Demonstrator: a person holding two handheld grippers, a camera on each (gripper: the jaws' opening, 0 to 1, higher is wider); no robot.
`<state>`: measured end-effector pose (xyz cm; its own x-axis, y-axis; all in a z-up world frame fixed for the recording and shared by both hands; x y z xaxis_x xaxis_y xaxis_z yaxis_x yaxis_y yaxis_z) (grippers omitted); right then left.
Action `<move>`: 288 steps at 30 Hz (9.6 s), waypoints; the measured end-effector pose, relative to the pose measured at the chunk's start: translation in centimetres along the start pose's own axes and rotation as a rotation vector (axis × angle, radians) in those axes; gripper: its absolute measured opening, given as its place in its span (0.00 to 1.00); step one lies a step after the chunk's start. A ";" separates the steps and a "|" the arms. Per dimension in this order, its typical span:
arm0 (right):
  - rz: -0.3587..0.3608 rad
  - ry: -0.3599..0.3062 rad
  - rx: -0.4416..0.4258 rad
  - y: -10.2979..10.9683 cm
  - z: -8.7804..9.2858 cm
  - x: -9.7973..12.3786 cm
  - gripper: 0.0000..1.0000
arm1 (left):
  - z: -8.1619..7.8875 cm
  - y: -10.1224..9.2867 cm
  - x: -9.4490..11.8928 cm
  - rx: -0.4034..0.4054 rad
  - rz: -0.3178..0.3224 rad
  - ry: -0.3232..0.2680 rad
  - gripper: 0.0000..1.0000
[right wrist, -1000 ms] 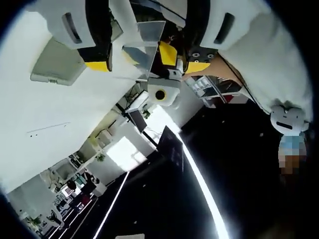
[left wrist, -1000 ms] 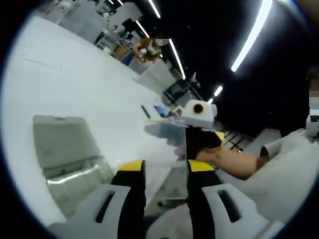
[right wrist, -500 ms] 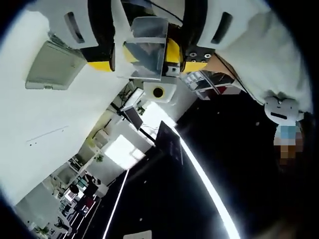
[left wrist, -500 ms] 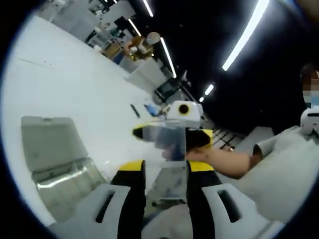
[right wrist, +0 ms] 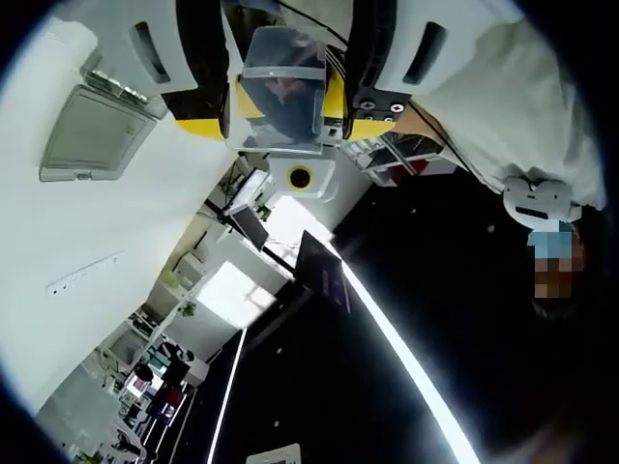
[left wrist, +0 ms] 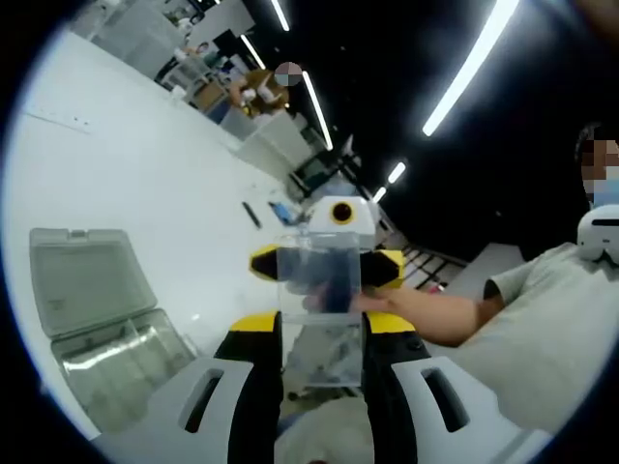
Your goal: Insert the divider into the dual guide fixture by aligning both edges with the guide slots and pushing it downward to the bottom, including one-sided entry, uneven engagement, binding, and posture correction.
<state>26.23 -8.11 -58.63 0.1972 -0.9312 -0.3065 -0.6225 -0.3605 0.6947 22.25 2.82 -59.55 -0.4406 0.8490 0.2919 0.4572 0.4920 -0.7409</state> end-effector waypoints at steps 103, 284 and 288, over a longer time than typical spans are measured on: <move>0.557 0.013 -0.081 -5.2 3.4 -2.0 0.33 | 2.7 3.0 -0.6 -0.258 -0.705 0.080 0.09; 0.329 0.570 0.436 -2.3 6.3 0.5 0.57 | 3.4 10.5 2.1 0.252 -0.943 0.378 0.01; 0.328 0.587 0.439 -2.5 6.5 0.5 0.57 | 3.5 10.8 2.0 0.246 -0.954 0.386 0.01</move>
<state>22.95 -7.36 -64.76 0.2424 -0.9064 0.3458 -0.9348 -0.1228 0.3333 23.60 9.13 -69.09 -0.2397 0.1564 0.9582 -0.1368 0.9716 -0.1929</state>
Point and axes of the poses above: the point that each gripper's makers call its tool centre point, and the gripper's own axes: x roughly backward along the fingers, y roughly to its left, z roughly out of its underside, the point moved 7 cm from there along x, roughly backward along the fingers, and after that the axes turned 14 degrees about -z, right-handed, at the moved point
